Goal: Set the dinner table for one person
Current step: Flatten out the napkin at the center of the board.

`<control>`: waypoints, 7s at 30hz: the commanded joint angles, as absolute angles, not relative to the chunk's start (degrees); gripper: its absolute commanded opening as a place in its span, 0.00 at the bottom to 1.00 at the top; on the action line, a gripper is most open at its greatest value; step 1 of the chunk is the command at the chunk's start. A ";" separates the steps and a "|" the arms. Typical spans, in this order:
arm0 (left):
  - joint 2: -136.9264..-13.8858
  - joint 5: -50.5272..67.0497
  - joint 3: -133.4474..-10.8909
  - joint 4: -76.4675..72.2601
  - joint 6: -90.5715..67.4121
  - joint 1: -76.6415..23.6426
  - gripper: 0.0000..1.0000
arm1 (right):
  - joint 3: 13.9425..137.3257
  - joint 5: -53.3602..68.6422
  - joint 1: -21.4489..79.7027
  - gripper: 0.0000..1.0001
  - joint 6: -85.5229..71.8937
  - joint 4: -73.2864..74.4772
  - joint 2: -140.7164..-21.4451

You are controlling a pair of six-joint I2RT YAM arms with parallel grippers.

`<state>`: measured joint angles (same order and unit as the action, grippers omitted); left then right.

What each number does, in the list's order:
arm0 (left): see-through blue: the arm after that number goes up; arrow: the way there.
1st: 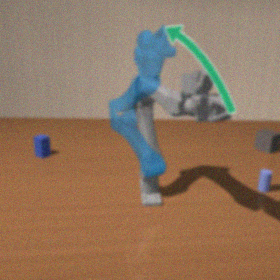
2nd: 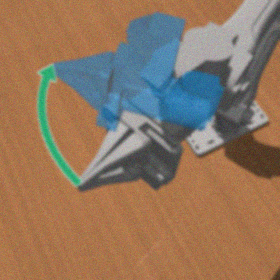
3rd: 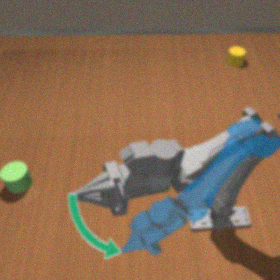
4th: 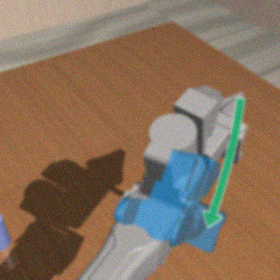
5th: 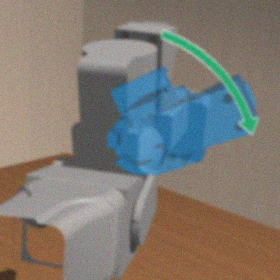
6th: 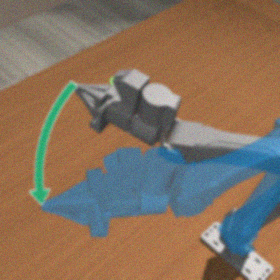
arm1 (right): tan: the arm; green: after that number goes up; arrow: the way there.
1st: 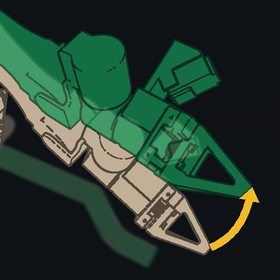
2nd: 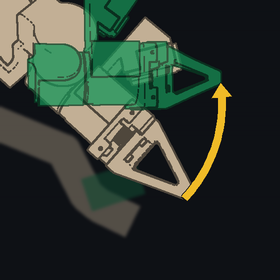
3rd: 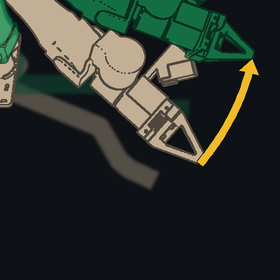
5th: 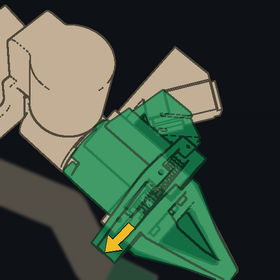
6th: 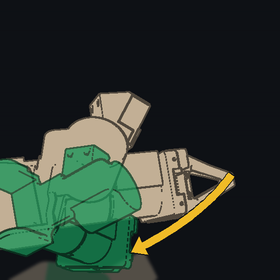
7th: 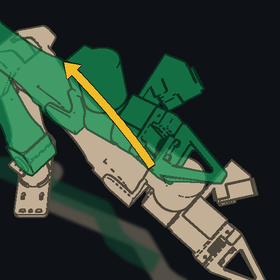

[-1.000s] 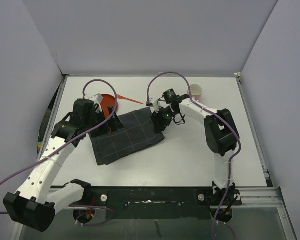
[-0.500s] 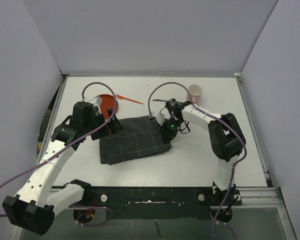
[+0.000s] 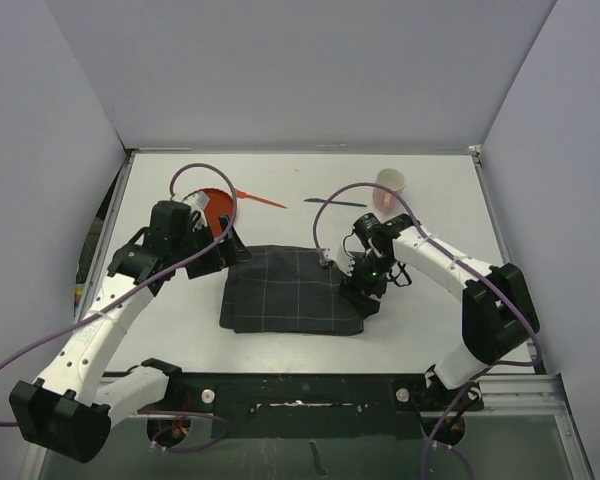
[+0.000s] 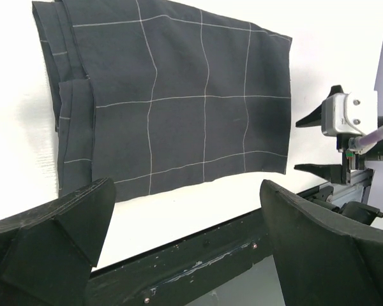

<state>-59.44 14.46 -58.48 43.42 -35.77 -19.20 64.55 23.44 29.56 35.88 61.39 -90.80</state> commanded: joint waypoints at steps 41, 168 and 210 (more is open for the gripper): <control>-108.17 24.93 -66.86 24.04 -37.43 -17.97 0.98 | 77.68 21.92 23.21 0.00 31.69 47.57 -109.67; -110.18 13.22 -75.48 26.13 -26.13 -12.30 0.65 | 59.70 16.02 40.12 0.00 30.90 37.18 -100.63; -114.73 1.99 -89.15 32.42 -19.62 -11.19 0.00 | 60.72 18.05 40.25 0.00 31.40 38.75 -102.91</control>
<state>-114.98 10.70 -86.41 32.69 -19.29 -12.64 61.04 15.59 39.57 31.03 38.87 -100.12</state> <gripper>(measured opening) 0.009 0.030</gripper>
